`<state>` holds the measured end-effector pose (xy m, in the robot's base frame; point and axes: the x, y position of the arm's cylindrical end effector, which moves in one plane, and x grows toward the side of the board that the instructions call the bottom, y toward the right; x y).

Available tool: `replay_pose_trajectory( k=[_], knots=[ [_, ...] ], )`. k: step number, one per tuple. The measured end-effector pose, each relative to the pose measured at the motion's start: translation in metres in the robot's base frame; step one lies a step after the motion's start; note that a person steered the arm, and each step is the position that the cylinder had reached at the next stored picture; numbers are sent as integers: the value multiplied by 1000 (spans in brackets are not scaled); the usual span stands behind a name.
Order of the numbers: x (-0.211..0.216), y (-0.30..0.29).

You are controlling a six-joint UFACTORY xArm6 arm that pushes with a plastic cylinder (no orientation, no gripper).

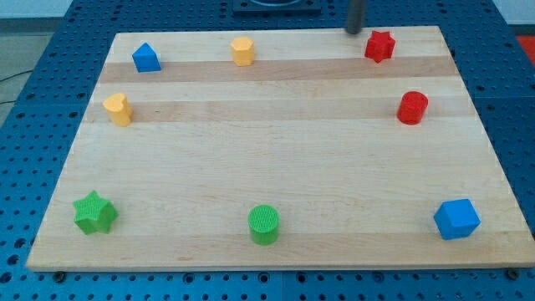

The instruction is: Push the red star diagonal top left to the red circle

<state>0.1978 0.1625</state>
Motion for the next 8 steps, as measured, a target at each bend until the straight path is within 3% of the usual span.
replay_pose_trajectory(
  k=[2,3,6,8],
  knots=[
    [56,27],
    [60,41],
    [98,-36],
    [67,-28]
  ],
)
